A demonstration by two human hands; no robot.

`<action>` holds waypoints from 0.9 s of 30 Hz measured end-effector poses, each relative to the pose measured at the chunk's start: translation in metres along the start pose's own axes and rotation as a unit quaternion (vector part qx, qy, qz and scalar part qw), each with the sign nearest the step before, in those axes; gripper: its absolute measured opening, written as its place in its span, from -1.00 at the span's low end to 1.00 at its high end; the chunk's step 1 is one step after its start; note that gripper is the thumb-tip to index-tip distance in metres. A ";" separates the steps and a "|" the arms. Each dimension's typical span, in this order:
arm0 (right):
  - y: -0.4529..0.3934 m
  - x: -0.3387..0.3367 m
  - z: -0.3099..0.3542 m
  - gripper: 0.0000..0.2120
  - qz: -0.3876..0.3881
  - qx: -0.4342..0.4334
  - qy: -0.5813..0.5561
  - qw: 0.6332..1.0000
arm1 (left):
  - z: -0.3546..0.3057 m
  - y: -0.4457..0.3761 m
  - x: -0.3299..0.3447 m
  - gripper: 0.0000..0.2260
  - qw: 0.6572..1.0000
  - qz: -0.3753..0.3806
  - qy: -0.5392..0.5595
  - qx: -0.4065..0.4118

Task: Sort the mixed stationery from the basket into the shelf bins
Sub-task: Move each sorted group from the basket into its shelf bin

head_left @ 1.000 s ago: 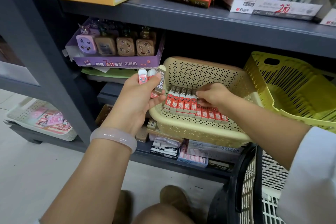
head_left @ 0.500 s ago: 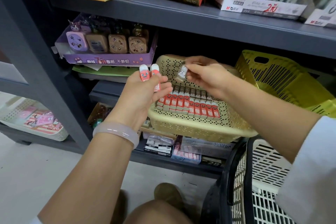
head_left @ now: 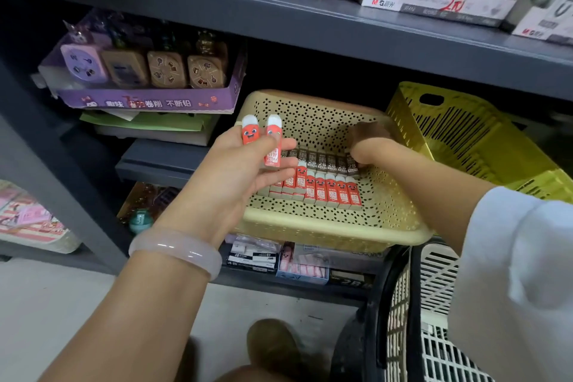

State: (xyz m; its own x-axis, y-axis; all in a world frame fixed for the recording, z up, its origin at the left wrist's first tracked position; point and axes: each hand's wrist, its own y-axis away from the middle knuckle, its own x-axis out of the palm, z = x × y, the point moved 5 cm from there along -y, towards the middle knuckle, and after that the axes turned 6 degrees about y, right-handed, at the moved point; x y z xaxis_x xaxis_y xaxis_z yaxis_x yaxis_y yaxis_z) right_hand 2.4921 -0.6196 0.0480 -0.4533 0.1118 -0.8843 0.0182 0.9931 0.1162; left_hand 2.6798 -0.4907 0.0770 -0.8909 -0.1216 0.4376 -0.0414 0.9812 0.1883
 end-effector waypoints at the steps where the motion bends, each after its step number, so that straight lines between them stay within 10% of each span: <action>1: -0.001 0.002 0.001 -0.74 -0.003 -0.002 0.009 1.000 | 0.000 0.000 0.000 -0.98 1.000 -0.004 -0.006 0.003; 7: 0.002 0.014 0.004 -0.58 0.096 -0.045 -0.039 0.994 | 0.001 -0.003 -0.001 -0.97 0.996 -0.008 -0.081 0.026; 12: 0.019 -0.021 -0.001 -0.79 -0.006 -0.019 -0.139 0.990 | 0.002 -0.003 -0.002 -0.97 0.998 0.000 -0.055 0.017; 13: 0.024 -0.027 0.002 -0.81 0.003 -0.041 -0.269 0.962 | 0.002 -0.003 -0.003 -0.97 0.999 -0.001 -0.048 0.016; 15: 0.047 -0.043 0.019 -0.80 0.096 -0.135 -0.595 0.787 | 0.002 -0.002 -0.002 -0.97 0.999 -0.004 -0.039 0.019; 17: 0.070 -0.063 0.035 -0.83 0.143 -0.246 -0.688 0.667 | 0.001 -0.001 -0.002 -0.97 0.999 -0.006 -0.033 0.023; 23: 0.070 -0.068 0.044 -0.93 0.119 -0.203 -0.781 0.579 | -0.002 0.002 -0.004 -0.92 0.998 -0.028 -0.041 0.039; 25: 0.060 -0.057 0.033 -0.89 0.087 -0.125 -0.792 0.591 | -0.005 0.003 -0.008 -0.90 0.996 -0.040 -0.061 0.052; 27: 0.053 -0.042 0.021 -0.89 0.068 -0.055 -0.719 0.690 | -0.009 0.005 -0.010 -0.91 0.995 -0.042 -0.069 0.061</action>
State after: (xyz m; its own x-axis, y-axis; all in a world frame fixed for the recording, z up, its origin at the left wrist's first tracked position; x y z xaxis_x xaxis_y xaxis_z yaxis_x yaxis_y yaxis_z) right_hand 2.5309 -0.5705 0.0821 0.8996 0.2024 -0.3869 -0.1298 0.9700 0.2058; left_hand 2.6928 -0.4860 0.0808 -0.9352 -0.1901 0.2988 -0.1651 0.9805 0.1069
